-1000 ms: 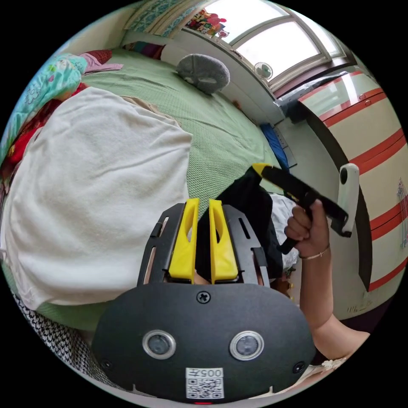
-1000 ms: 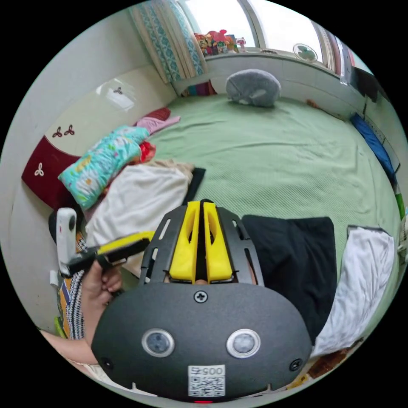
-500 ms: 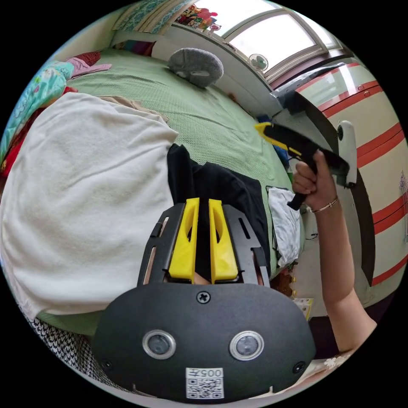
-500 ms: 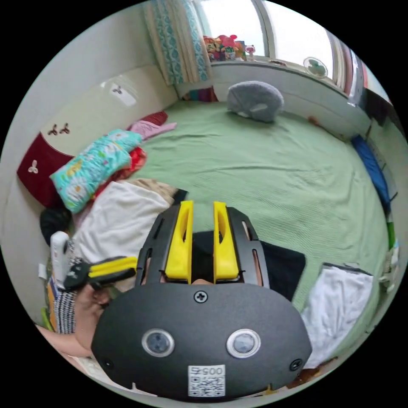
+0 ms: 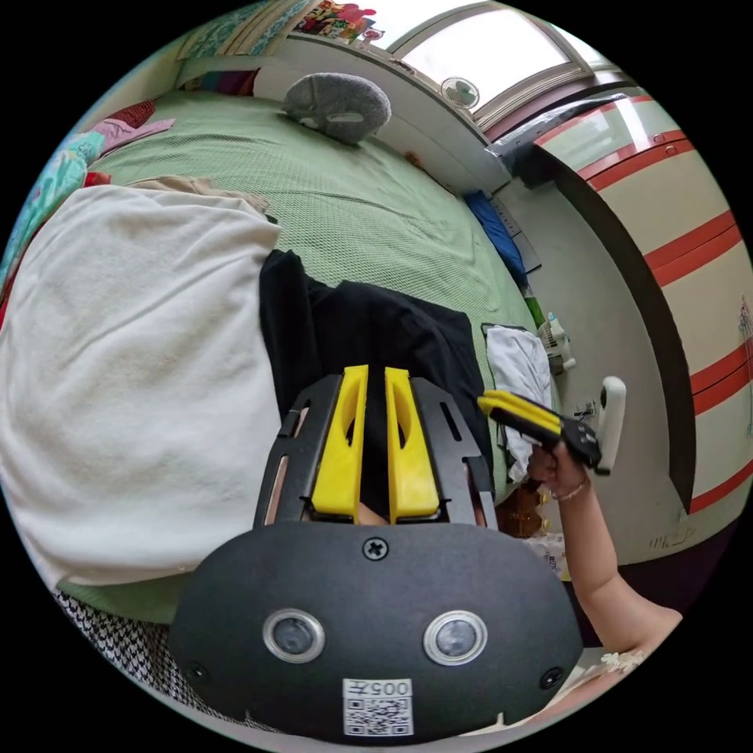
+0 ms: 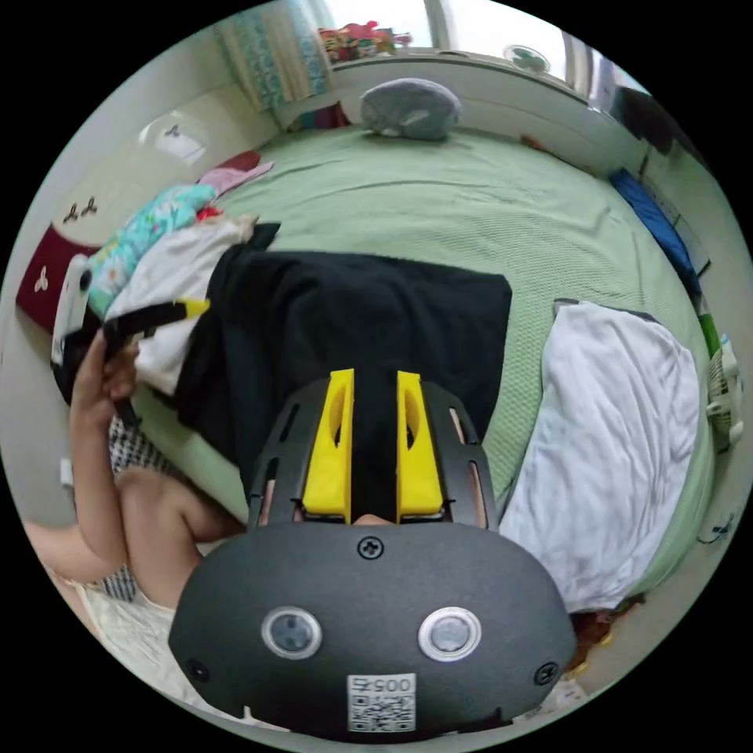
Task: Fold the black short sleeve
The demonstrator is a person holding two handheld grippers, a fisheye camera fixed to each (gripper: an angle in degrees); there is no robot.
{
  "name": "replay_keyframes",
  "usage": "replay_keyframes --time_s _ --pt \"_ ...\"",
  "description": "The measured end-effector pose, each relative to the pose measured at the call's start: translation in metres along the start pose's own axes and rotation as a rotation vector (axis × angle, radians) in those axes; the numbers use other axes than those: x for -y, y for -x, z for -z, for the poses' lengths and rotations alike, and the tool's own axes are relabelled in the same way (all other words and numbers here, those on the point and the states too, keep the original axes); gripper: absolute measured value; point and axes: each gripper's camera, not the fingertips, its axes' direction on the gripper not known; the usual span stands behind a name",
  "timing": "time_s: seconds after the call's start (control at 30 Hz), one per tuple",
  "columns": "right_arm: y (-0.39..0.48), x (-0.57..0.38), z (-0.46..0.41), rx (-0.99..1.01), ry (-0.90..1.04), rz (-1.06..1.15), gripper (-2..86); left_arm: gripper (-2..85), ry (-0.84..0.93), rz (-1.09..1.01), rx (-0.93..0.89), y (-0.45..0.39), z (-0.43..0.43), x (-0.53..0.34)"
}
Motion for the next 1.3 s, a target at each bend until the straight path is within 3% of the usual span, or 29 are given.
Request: replay_keyframes --time_s 0.4,0.57,0.73,1.03,1.3 --pt "-0.053 -0.139 0.013 -0.068 0.097 -0.124 8.5 8.1 0.071 -0.22 0.085 -0.087 -0.05 -0.072" --pt "-0.072 -0.172 0.002 -0.063 0.084 -0.208 4.8 8.3 0.122 -0.286 0.112 -0.12 -0.068 -0.118" --pt "-0.084 -0.176 0.022 0.031 0.089 -0.247 -1.3 8.9 0.156 -0.328 0.111 -0.158 -0.066 -0.159" --pt "-0.098 -0.165 0.117 0.181 -0.055 -0.251 -1.4 14.8 0.131 -0.457 0.183 -0.245 -0.065 -0.209" --pt "-0.087 -0.124 0.167 0.211 -0.055 -0.225 -1.6 21.7 0.034 -0.471 0.235 -0.3 -0.093 -0.224"
